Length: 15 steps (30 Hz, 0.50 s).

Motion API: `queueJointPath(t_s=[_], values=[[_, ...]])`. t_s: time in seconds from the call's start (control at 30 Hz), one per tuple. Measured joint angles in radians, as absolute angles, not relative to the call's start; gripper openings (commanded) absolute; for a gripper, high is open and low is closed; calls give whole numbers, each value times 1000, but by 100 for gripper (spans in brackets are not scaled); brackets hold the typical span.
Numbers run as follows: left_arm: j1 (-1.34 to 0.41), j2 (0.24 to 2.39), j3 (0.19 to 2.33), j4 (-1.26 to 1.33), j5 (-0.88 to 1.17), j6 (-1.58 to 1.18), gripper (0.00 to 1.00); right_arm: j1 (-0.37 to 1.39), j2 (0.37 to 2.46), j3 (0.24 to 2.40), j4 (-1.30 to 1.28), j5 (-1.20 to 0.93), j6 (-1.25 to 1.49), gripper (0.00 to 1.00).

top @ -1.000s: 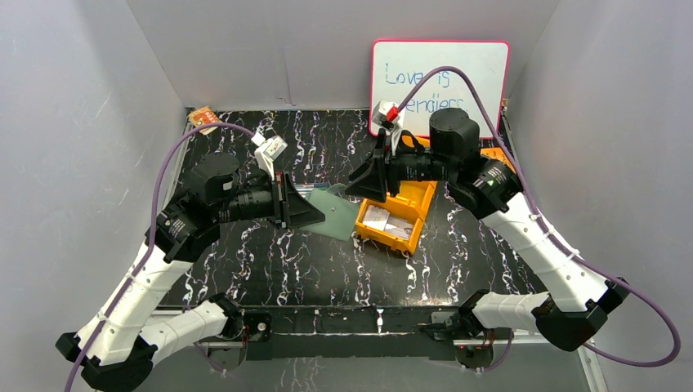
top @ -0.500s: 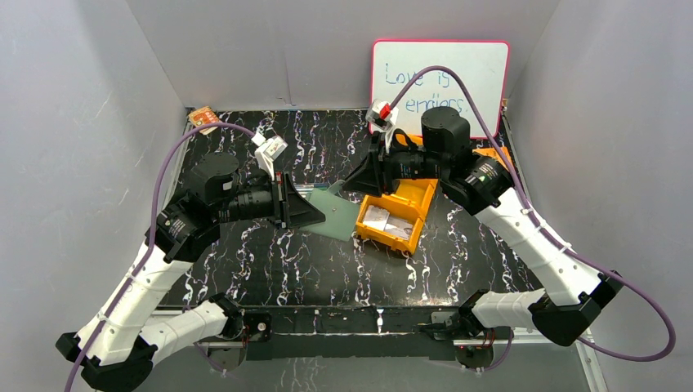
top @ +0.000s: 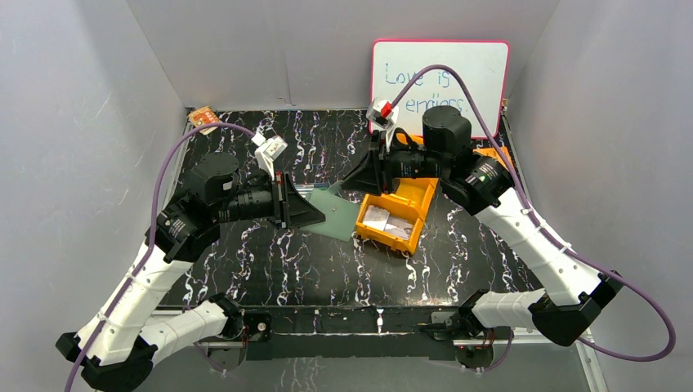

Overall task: Put the credit cards into the card holder
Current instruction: Close the card holder.

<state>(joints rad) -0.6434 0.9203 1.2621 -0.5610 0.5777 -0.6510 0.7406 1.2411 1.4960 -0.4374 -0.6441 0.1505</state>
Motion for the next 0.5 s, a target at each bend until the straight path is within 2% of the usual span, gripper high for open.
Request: queueJointPath(t_s=[0.13,0.2,0.27,0.33,0.4,0.5], values=[[-643,921,1262,-561,578,-651,0,741,1241,1496,-437,-656,151,18],[-643,921,1262,-561,578,-651,0,741,1241,1495,-435,-659,151,19],[-643,921,1262,-561,578,-651,0,741,1240,1494,-430,-660,152,28],[-643,921,1260,-559,578,-651,0,741,1240,1493,-426,-662,156,31],[-643,921,1257,-557,578,-651,0,741,1237,1491,-421,-663,155,31],[-643,922,1256,-557,578,-651,0,741,1235,1491,-414,-667,155,24]])
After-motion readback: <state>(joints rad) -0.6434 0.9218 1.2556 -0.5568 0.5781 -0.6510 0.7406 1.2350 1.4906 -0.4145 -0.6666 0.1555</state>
